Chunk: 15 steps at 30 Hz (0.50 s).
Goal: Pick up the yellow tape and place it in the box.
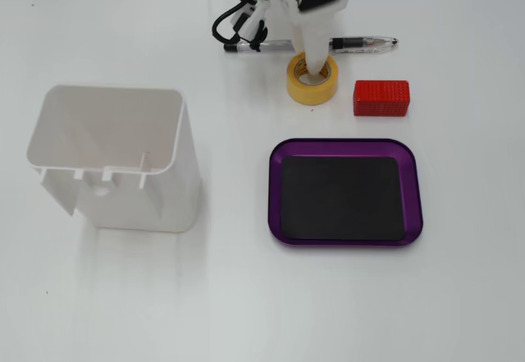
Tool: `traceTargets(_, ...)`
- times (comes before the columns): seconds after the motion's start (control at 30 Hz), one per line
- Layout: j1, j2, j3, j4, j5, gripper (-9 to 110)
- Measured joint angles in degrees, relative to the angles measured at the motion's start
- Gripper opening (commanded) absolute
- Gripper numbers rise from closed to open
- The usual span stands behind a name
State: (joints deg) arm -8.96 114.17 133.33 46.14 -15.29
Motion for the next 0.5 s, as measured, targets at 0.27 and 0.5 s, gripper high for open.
traceTargets(0.27, 0.09, -5.98, 0.00, -1.93, -0.09, -1)
traceTargets(0.5, -1.14, -4.48, -4.22, 3.25, -0.44, -1)
